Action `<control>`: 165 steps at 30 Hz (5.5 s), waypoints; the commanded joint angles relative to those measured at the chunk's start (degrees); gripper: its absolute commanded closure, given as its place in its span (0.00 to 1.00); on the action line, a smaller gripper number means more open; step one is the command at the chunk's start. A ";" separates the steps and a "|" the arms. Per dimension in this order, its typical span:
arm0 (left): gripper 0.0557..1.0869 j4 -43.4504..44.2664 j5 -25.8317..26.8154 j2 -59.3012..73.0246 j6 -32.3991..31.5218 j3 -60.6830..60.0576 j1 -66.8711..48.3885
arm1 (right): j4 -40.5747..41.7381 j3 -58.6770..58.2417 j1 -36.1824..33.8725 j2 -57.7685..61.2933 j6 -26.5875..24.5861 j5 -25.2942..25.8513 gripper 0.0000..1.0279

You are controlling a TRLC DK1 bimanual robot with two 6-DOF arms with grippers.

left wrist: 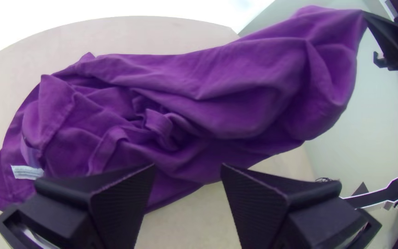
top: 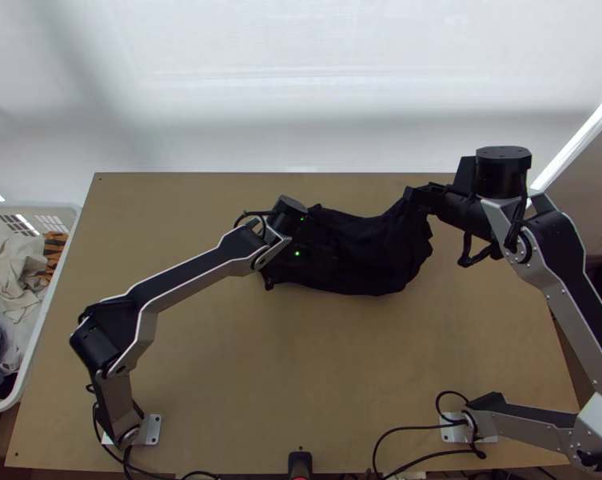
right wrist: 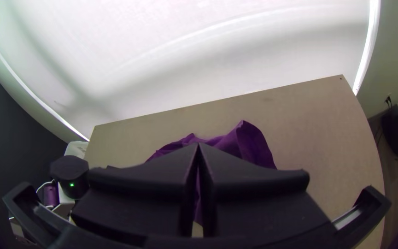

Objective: Fold the t-shirt

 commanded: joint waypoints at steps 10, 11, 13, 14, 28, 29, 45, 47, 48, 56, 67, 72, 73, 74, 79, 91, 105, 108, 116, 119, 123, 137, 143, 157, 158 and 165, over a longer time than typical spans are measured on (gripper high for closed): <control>0.31 -0.39 0.85 7.30 -2.78 9.86 0.19 | 0.14 -0.63 0.38 1.98 -0.81 0.70 0.97; 0.31 -0.57 0.85 8.09 -2.96 10.73 0.19 | 0.14 -0.63 0.30 2.07 -0.81 0.70 0.97; 0.31 -0.83 0.85 9.41 -3.04 12.23 0.19 | 0.22 -0.54 0.38 2.24 -1.07 0.70 0.97; 0.31 -1.53 0.85 10.12 -3.04 13.02 0.19 | 0.31 -0.45 0.38 2.24 -1.07 0.70 0.97; 0.32 -8.04 -0.91 14.42 -2.08 19.61 1.06 | 0.22 0.25 0.56 2.77 -1.16 0.70 0.97; 0.32 -7.95 -0.91 14.77 -2.34 20.40 0.80 | 0.22 0.16 0.56 2.77 -1.16 0.70 0.97; 0.57 -15.07 -1.79 18.73 -1.55 26.03 0.01 | -0.57 0.78 0.56 2.50 -1.16 0.70 0.97; 0.33 -15.77 -2.14 18.55 -0.93 26.03 0.27 | -0.57 0.60 0.56 2.42 -1.16 0.70 0.97; 0.29 -16.04 -2.14 18.38 -0.93 26.03 0.45 | -0.57 0.60 0.56 2.42 -1.16 0.70 0.97; 0.28 -16.56 -2.49 17.94 -1.11 26.03 1.24 | -0.57 0.60 1.00 2.50 -1.16 0.70 0.97; 0.28 -16.21 -4.07 16.00 -0.14 26.38 1.77 | -0.57 0.08 1.00 2.33 -1.25 0.70 0.97; 0.28 -16.83 -5.92 16.00 1.44 26.38 1.86 | -0.57 0.08 1.00 2.33 -1.25 0.70 0.97; 0.28 -17.00 -6.71 16.09 1.88 26.38 1.77 | -0.57 -0.01 1.00 2.33 -1.25 0.70 0.97; 0.28 -17.09 -7.50 16.09 2.14 26.38 1.68 | -0.57 -0.01 1.00 2.33 -1.25 0.70 0.97; 0.27 -17.18 -7.41 16.71 2.14 26.38 1.15 | -0.48 -0.10 1.09 2.33 -1.25 0.70 0.97; 0.78 -16.39 -3.81 18.82 -3.75 27.52 0.80 | -0.48 -0.01 1.09 2.42 -1.51 0.70 0.97; 0.96 -21.75 -4.33 7.57 -6.73 38.77 18.47 | -0.48 5.44 -5.07 2.50 -1.33 1.41 0.97; 0.96 -21.22 -4.33 -0.78 -6.47 38.86 23.48 | -0.48 7.55 -8.14 2.59 -1.33 1.85 0.97; 0.96 -18.94 -4.33 -16.16 -6.65 35.43 31.65 | 2.25 8.87 -12.10 0.40 -2.48 3.52 0.97; 0.96 -18.32 -4.33 -19.94 -6.65 35.43 31.91 | 2.68 10.36 -11.13 -1.10 -3.53 4.40 0.97; 0.96 -18.06 -4.60 -23.72 -6.82 35.34 31.56 | 3.83 13.00 -9.02 -3.56 -5.46 4.66 0.97; 0.96 -14.10 -9.52 -36.20 -4.71 29.19 31.39 | 14.64 22.49 -5.59 -13.23 -9.68 5.19 0.97; 0.96 -14.98 -10.84 -46.40 -4.27 20.75 31.74 | 11.21 21.96 -1.90 -18.59 -9.60 5.10 0.97; 0.96 -15.33 -10.93 -67.58 -4.27 -9.48 36.31 | 1.54 -3.97 5.31 -30.63 3.59 2.02 0.97; 0.96 -15.69 -10.93 -68.19 -4.36 -11.85 36.31 | 1.54 -6.69 5.57 -30.98 4.82 1.85 0.97; 0.96 -13.40 -10.93 -70.22 -3.83 -29.17 36.48 | 3.12 -20.93 5.48 -28.61 8.25 0.00 0.97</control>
